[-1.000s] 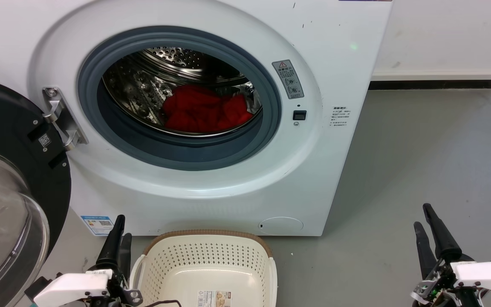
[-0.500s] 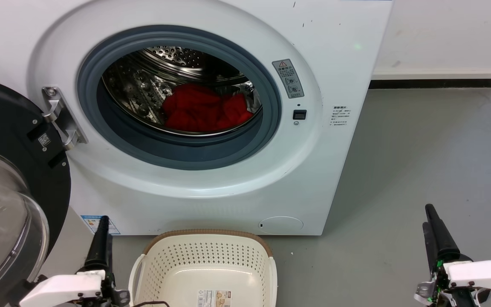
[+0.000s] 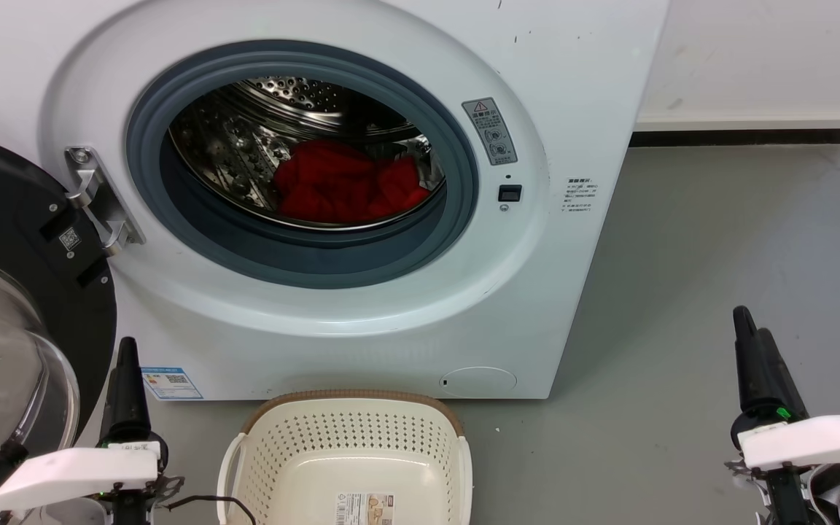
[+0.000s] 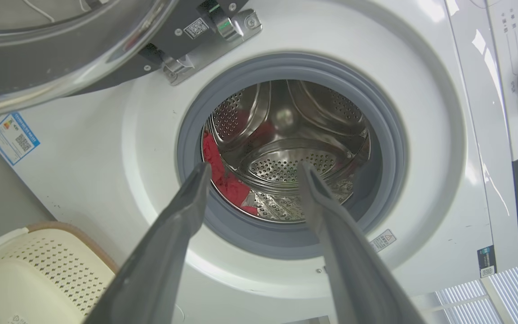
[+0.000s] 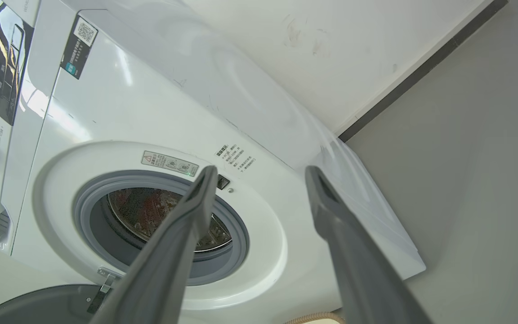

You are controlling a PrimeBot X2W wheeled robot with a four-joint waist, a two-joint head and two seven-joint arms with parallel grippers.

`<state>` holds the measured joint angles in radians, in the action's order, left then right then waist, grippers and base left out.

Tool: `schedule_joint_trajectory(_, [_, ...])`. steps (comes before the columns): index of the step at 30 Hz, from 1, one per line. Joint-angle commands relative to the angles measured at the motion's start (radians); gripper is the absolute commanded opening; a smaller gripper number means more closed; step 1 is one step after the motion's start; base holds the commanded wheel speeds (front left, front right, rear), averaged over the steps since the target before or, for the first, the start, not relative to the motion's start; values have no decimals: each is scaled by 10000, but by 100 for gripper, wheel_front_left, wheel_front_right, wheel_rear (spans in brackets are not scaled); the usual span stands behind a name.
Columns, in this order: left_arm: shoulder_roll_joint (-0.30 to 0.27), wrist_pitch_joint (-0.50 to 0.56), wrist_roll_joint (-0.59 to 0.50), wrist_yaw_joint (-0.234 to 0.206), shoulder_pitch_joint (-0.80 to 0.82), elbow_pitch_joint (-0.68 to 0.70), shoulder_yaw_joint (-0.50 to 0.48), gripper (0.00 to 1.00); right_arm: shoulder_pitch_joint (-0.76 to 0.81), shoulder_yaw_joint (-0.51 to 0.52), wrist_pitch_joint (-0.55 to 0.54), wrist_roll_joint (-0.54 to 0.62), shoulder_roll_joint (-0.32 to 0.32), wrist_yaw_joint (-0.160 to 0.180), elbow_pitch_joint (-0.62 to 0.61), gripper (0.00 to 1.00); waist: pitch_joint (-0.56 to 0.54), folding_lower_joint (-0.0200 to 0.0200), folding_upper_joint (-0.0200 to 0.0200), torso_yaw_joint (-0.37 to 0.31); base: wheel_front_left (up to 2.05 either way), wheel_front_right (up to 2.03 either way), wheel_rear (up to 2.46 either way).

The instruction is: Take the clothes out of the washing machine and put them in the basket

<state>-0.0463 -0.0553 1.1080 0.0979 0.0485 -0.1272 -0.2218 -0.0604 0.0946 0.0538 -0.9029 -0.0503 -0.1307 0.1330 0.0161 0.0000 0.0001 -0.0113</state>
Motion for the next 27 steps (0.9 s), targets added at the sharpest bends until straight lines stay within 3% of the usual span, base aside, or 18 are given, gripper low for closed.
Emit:
schedule_joint_trajectory(1, [-28, -97, -377, -86, 135, 327, 53, 100, -251, -33, 102, 512, -10, 0, -330, 100, 7, 0, -1, -6, 0, 0, 0])
schedule_joint_trajectory(14, [-33, -512, -2625, -634, -100, 1394, 475, 100, -180, -705, 525, 3751, -8, 0, -1295, 100, 67, 0, -1, -51, 0, 0, 0])
schedule_joint_trajectory(27, [-37, -885, -5424, -1032, -317, 2350, 1504, 100, -135, -905, 896, 6074, -6, 0, -1491, 100, 118, 0, -1, -96, 0, 0, 0])
